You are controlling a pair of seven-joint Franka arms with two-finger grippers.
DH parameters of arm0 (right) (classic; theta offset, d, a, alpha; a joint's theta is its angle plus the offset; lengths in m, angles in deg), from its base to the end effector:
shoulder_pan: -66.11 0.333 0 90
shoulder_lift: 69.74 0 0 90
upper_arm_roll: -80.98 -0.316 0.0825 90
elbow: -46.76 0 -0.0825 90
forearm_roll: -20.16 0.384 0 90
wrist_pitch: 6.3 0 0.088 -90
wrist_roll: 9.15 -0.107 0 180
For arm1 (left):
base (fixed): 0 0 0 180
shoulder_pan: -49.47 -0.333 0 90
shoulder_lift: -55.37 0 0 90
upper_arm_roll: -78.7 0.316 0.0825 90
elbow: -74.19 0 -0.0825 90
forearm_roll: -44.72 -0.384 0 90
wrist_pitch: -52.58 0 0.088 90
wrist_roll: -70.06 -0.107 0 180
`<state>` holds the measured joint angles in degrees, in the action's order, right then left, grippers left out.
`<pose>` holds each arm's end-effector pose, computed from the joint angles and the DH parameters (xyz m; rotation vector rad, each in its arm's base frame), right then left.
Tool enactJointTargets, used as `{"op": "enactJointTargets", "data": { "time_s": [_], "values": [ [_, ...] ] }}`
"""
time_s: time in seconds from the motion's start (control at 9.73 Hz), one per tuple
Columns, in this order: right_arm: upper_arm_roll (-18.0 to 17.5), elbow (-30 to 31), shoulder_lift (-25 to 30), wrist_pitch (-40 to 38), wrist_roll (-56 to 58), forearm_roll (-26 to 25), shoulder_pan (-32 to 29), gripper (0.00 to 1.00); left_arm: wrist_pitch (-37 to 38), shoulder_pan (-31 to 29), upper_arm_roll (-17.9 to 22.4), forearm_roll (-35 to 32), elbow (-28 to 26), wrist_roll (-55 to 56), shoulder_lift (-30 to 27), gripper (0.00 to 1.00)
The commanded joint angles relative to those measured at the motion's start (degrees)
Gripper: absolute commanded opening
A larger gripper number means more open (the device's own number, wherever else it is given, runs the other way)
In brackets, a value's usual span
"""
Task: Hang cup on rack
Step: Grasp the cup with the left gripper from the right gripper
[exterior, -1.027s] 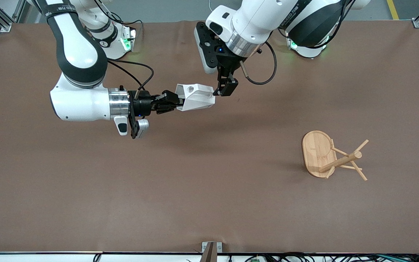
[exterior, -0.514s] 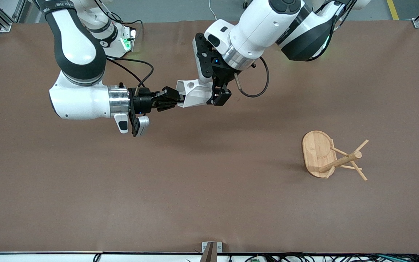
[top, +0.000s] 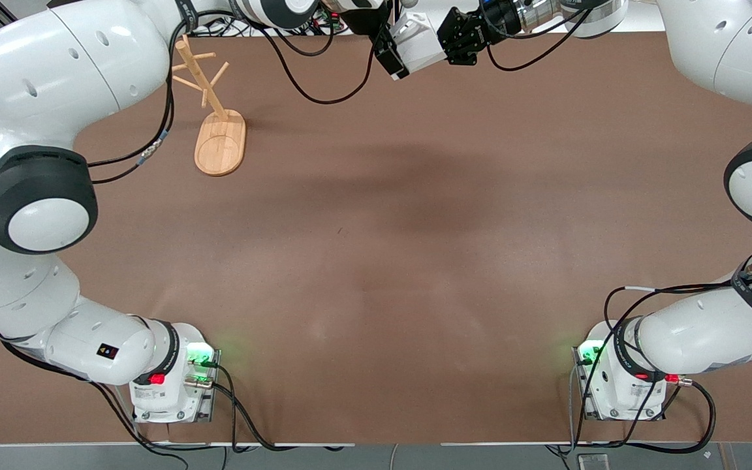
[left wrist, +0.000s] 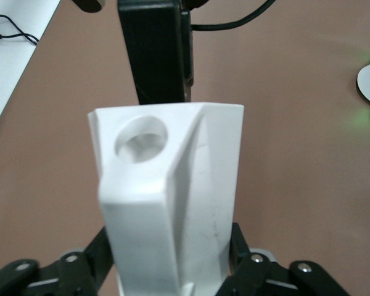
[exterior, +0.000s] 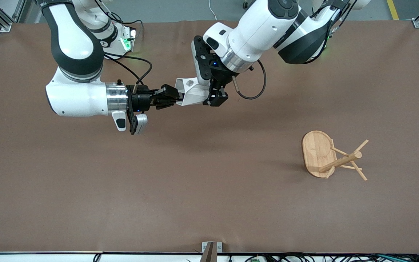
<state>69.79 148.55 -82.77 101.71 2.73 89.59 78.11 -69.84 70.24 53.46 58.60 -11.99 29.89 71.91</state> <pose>0.5547 0.3038 0.4687 -1.9802 -0.1080 0.2473 0.4887 -0.4664 0.5559 2.1190 -1.7356 0.4865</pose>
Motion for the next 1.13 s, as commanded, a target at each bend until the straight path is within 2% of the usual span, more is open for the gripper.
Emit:
{"op": "enactJointTargets", "data": {
  "time_s": [0.0, 0.21, 0.31, 0.41, 0.51, 1.03],
  "values": [
    [-0.3, 0.2, 1.4, 0.0, -2.7, 1.6, 0.3, 0.01, -1.1, -0.3, -0.9, 0.5, -2.2, -1.5, 0.3, 0.01],
    [-0.2, -0.2, 1.4, 0.0, -3.7, 1.5, 0.3, 0.02, -1.1, -0.6, -0.9, 0.4, -2.2, -2.3, 0.3, 0.00],
    [-0.2, -0.2, 1.3, 0.0, -5.8, 1.5, 0.3, 0.10, -1.1, -0.8, -0.8, 0.3, -2.2, -3.1, 0.3, 0.00],
    [0.0, -0.2, 1.3, -1.2, -7.6, 1.0, 0.1, 0.85, -1.1, -0.9, -0.9, 0.4, -2.2, -3.7, 0.3, 0.00],
    [0.0, -0.2, 1.2, -2.6, -6.1, 0.8, -0.1, 1.00, -0.9, -1.0, -0.8, 0.4, -2.3, -3.9, 0.2, 0.00],
    [1.1, 0.0, 1.2, -3.0, -5.9, -0.7, -4.7, 1.00, 0.0, -2.7, -0.7, 0.1, -4.2, -5.6, -0.2, 0.00]
  ]
}}
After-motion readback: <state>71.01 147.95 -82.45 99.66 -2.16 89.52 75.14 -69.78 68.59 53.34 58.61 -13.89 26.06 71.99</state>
